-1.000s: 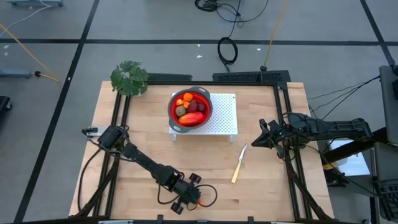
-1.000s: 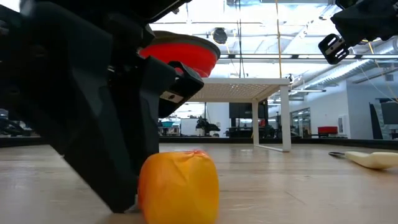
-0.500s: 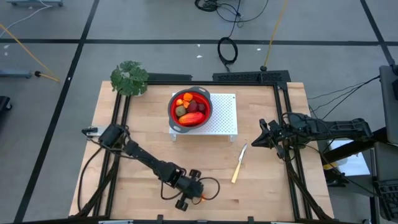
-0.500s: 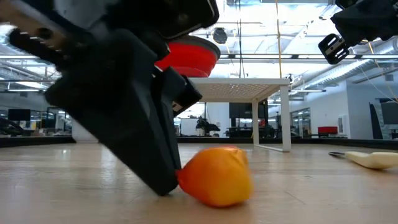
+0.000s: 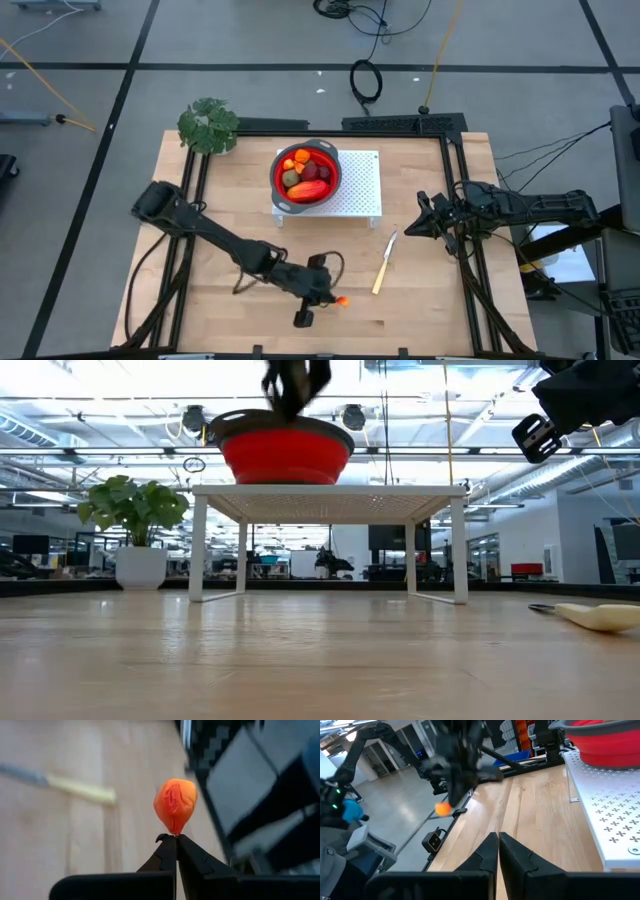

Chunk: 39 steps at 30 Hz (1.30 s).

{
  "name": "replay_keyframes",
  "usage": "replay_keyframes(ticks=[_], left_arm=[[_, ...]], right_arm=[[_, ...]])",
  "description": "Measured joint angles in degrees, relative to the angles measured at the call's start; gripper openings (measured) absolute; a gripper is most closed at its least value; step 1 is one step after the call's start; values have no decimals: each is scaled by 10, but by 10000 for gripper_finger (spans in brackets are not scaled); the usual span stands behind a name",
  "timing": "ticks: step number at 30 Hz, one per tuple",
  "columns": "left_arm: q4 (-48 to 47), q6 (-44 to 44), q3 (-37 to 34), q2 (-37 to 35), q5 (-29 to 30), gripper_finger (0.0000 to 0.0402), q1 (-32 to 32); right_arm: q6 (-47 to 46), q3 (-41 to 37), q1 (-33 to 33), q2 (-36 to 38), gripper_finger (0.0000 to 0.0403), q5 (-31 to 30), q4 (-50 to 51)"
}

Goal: Pick & Place Fruit
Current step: Put the orange peach into the orange strainer bowl on the shelf

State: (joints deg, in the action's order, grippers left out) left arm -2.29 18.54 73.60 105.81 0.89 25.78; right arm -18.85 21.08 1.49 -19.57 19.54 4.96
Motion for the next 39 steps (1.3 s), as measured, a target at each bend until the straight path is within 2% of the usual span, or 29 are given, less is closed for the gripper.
replay_keyframes(ticks=[8,17,24,33,39], left_arm=[[197,4,0,-55,94,0,-1],[429,105,0,-65,185,0,-4],[569,162,0,-65,244,0,-6],[665,239,1,-66,348,0,-6],[674,271,1,-65,368,0,-8]], right_arm=[[0,0,0,0,8,0,1],[0,0,0,0,8,0,1],[0,0,0,0,8,0,1],[0,0,0,0,8,0,6],[0,0,0,0,8,1,19]])
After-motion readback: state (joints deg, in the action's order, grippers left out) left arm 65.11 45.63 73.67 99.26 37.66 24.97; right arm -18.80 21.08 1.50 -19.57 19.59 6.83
